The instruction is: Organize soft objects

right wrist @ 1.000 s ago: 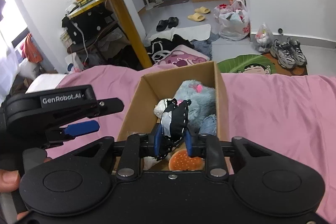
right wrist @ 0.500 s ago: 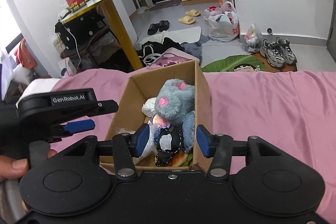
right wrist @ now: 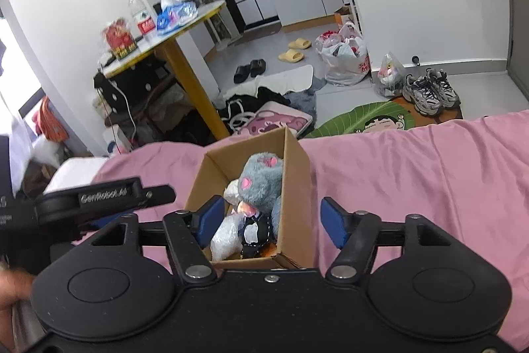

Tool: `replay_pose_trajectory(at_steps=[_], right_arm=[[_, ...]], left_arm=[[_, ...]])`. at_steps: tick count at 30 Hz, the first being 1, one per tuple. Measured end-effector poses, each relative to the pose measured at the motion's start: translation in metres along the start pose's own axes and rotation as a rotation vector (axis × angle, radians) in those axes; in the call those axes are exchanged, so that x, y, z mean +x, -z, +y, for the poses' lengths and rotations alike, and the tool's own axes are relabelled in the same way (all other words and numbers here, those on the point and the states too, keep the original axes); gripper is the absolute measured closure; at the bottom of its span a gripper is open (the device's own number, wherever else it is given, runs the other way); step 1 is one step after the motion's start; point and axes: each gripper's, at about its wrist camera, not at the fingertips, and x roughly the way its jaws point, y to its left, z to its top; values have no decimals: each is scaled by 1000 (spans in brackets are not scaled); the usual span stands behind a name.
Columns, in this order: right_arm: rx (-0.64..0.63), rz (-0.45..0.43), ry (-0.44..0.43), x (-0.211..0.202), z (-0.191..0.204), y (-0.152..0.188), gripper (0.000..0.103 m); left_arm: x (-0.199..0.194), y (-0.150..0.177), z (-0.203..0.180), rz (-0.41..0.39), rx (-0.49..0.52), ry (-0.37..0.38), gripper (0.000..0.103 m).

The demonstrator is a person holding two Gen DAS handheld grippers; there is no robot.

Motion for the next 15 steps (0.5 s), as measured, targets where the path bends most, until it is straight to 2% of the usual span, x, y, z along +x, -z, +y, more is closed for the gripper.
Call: replay_pose_trajectory(at_steps=[6,12,15], right_arm=[[11,-49,-40,-23,-6,-5,17],[38,-88,-58,-43,-19,-8,0],[45,-107,-69,-54,-25,-10,0]], left_arm=[[-27,3,-12,-19,9,-27,14],[-55,9,-35,-60,74,-58,6],[-66,12,-40,-65,64,-57,0]])
